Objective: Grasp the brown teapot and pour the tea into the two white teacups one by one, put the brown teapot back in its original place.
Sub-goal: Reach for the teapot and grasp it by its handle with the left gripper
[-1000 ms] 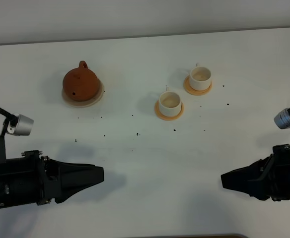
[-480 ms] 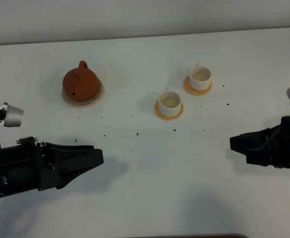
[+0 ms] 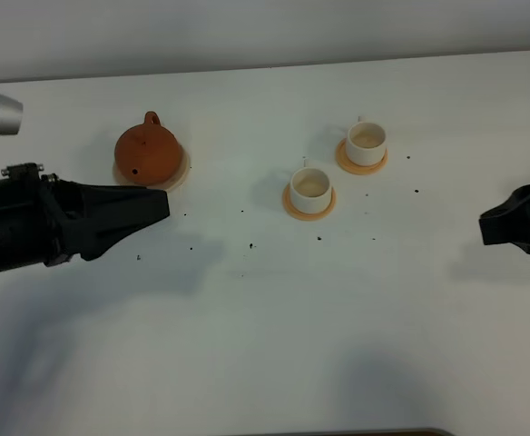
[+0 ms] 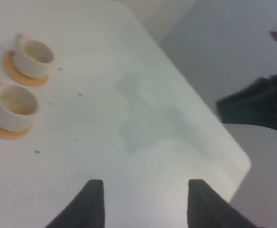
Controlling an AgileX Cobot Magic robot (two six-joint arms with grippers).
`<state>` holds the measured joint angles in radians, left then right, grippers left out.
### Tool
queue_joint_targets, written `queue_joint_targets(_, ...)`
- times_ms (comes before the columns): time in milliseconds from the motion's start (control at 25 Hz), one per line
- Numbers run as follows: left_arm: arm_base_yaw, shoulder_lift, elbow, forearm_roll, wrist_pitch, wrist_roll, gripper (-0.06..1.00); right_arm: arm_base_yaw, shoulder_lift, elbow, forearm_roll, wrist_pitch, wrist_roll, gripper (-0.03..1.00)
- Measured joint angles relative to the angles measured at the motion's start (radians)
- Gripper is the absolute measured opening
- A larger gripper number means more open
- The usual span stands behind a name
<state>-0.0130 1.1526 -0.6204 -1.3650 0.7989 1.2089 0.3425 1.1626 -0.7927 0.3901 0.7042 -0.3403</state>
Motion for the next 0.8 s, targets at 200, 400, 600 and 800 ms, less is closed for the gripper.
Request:
queue_joint_targets(200, 0.0, 0.0, -0.097, 0.166, -0.072, -0.167, 0.4, 0.0, -0.083, -0.015, -0.261, 0.131, 0.244, 0.24)
queue_joint_targets(400, 0.0, 0.001, -0.163, 0.299, -0.141, -0.282, 0.4, 0.0, -0.212, -0.017, -0.366, 0.305, 0.324, 0.24)
queue_joint_targets(600, 0.0, 0.008, -0.173, 0.348, -0.209, -0.323, 0.36, 0.0, -0.362, 0.043, -0.434, 0.417, 0.34, 0.24)
queue_joint_targets(800, 0.0, 0.057, -0.173, 0.362, -0.222, -0.324, 0.36, 0.0, -0.553, 0.164, -0.45, 0.449, 0.34, 0.24)
